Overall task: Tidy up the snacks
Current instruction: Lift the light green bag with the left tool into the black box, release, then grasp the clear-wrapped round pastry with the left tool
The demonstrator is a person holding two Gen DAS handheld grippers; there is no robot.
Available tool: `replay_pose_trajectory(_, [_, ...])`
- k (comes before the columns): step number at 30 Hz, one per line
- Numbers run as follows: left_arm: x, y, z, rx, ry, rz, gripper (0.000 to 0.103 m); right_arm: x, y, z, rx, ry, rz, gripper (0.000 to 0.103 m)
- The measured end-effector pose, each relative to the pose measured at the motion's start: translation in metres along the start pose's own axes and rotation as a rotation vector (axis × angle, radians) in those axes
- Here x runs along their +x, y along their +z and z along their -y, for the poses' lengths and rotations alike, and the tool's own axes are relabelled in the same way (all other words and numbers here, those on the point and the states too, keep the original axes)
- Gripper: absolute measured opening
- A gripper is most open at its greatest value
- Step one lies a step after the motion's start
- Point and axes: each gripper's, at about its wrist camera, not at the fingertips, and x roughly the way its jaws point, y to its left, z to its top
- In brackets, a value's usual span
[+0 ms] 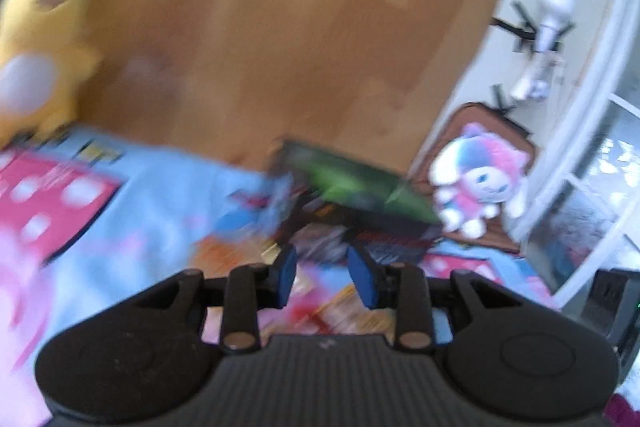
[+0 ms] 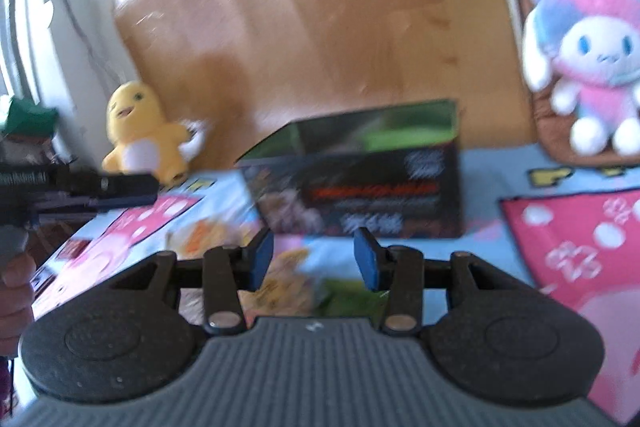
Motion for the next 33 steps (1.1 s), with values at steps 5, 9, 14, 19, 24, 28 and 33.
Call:
replay_pose_trajectory(5, [-0.013,-0.011,-0.042,-0.139,0.055,-0.012,0.03,0.039,0.014,-0.022,0.036,0.1,-0.081,0.047])
replay_pose_trajectory(9, [0.003,-0.007,-0.06,-0.191,0.075,-0.028,0.03,0.08,0.027,-0.03,0.083,0.115,-0.153,0.048])
replay_pose_trajectory(14, [0.029,-0.004,-0.074,-0.242,0.072,-0.046,0.054,0.111,0.029,-0.04,0.052,0.07,-0.208,0.048])
replay_pose_trajectory(19, [0.049,-0.005,-0.083,-0.27,0.076,-0.069,0.052,0.131,0.023,-0.033,0.136,0.1,-0.282,0.047])
replay_pose_trajectory(24, [0.043,-0.012,-0.082,-0.269,0.045,-0.087,0.029,0.119,0.022,-0.053,0.156,0.138,-0.301,0.032])
replay_pose_trajectory(28, [0.004,-0.016,-0.059,-0.224,0.017,-0.046,0.029,0.075,0.011,-0.077,0.077,0.158,-0.235,0.032])
replay_pose_trajectory(33, [-0.029,-0.035,-0.014,-0.13,-0.038,-0.039,0.029,0.003,-0.013,-0.085,-0.009,0.125,-0.116,0.032])
